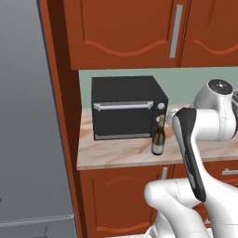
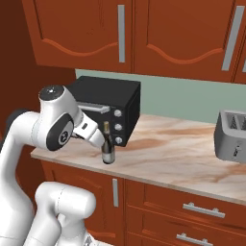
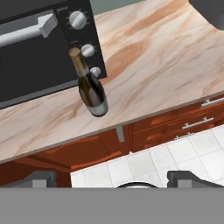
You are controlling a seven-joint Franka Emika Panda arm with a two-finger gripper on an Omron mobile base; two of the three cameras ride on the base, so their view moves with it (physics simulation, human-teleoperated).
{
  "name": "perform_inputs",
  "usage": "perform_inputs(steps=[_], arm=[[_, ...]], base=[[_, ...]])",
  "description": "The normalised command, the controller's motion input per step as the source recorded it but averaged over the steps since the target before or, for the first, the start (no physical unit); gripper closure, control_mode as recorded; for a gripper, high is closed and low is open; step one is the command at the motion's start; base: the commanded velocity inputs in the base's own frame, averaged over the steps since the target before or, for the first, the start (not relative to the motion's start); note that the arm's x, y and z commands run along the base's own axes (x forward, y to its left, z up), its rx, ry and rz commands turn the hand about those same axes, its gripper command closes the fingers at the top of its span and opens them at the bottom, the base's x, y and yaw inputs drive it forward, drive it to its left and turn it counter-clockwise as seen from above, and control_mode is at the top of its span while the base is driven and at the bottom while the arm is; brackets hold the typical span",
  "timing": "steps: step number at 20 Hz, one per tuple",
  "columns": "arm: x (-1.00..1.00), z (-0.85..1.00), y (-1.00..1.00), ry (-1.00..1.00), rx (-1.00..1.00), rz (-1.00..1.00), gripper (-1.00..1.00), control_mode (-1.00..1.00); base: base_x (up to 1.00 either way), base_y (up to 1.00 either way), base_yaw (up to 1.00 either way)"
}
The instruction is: There is a wine glass and glass cup on the dining counter. Place the wine bottle next to the wine glass and the juice bottle next to the glass cup.
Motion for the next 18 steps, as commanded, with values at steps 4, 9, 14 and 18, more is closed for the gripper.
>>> perform_inputs(steps=[4,9,14,18], arm=[[-0.23,0.0,0.27,-0.04,-0.01,-0.25,-1.0,-1.0],[-0.15,-0.02,0.37,0.01,-0.04,-0.25,-1.0,-1.0],[0.05,-0.09,0.3,0.12,-0.02,-0.09,-1.0,-1.0],[0.16,-0.13,0.08,0.0,-0.03,-0.08,-1.0,-1.0]], base=[[0.0,0.0,0.0],[0.0,0.0,0.0],[0.0,0.0,0.0],[0.0,0.0,0.0]])
